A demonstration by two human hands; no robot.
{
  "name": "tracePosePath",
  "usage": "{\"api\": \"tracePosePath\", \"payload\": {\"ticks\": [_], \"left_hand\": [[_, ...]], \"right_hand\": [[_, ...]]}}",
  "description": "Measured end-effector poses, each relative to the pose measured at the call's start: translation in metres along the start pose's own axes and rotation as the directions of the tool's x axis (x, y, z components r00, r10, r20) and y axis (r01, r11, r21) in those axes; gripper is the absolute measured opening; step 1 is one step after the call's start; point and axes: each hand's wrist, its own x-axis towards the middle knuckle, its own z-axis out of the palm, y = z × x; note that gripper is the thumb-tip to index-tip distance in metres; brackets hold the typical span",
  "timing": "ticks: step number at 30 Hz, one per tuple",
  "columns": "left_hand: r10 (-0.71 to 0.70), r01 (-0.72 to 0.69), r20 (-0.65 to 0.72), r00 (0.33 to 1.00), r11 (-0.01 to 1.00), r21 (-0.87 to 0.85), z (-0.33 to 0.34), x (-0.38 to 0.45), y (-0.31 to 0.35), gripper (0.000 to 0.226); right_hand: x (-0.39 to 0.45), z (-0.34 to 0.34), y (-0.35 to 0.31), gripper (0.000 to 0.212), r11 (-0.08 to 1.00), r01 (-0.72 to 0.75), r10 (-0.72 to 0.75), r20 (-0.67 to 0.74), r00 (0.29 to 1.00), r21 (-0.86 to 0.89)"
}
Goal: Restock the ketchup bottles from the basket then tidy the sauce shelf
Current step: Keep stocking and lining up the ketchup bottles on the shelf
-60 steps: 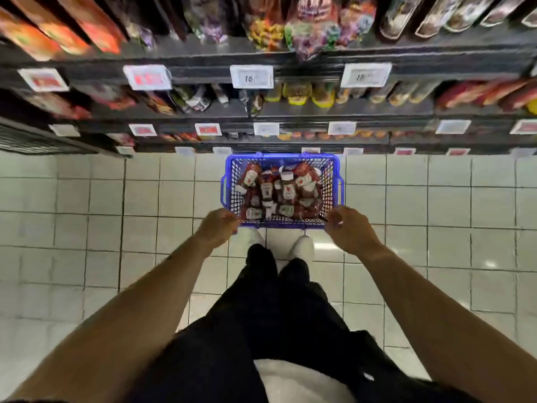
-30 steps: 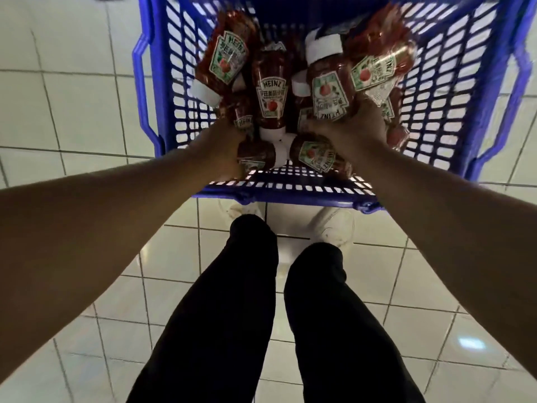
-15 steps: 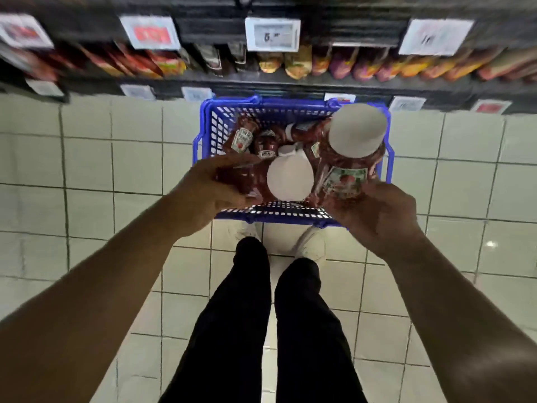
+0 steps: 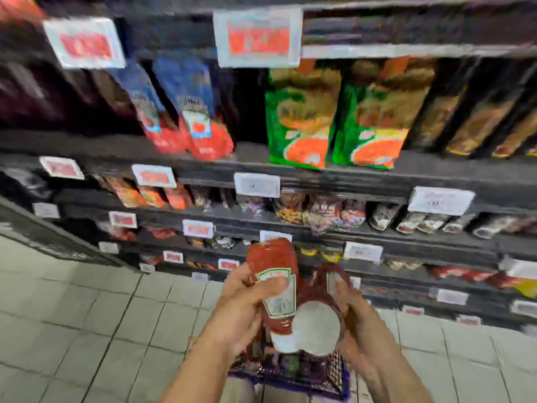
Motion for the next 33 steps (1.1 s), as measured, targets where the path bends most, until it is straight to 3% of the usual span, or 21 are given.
{"api": "tracePosePath", "payload": {"ticks": [2,7,11,14,18,21,24,29,33], "left_hand": [[0.044,-0.046,-0.038,0.998,0.997,-0.056,0.024,-0.012,0.036,0.053],[0.202,-0.191,0.025,0.979,0.955,-0.225,0.058,-0.044,0.128,0.079],[0.176,-0.149,0.099,0.979,0.961,-0.235,0.060,-0.064,0.184,0.056],[0.132,-0.105,0.163,0.978,0.981,-0.162,0.052,-0.070,0.211,0.068],[0.135,-0.113,0.172,0.976,0.984,-0.135,0.043,-0.058,0.250,0.073],[0.173,-0.165,0.177,0.969,0.985,-0.058,0.032,-0.039,0.295,0.055],[0.254,-0.275,0.264,0.930,0.960,0.047,0.017,-0.019,0.344,0.038],[0.353,-0.441,0.330,0.876,0.862,0.248,0.002,0.024,0.415,0.040],[0.300,-0.401,0.301,0.905,0.836,0.374,0.002,0.060,0.451,0.030]], "right_hand": [[-0.023,0.034,-0.023,0.060,0.998,-0.039,0.036,0.057,0.998,0.053],[-0.076,0.090,-0.071,0.068,0.989,-0.062,0.029,0.230,0.973,0.137],[-0.108,0.117,-0.084,0.064,0.994,-0.067,0.039,0.301,0.953,0.082],[-0.124,0.143,-0.088,0.076,0.999,-0.050,0.043,0.362,0.931,0.008],[-0.133,0.188,-0.088,0.087,0.991,0.084,-0.041,0.361,0.932,-0.103],[-0.131,0.226,-0.090,0.082,0.965,0.230,-0.169,0.368,0.914,-0.128],[-0.123,0.266,-0.093,0.100,0.927,0.340,-0.260,0.379,0.888,-0.160],[-0.101,0.333,-0.102,0.066,0.855,0.474,-0.354,0.431,0.830,-0.212],[-0.081,0.372,-0.105,0.054,0.831,0.520,-0.405,0.428,0.808,-0.196]]}}
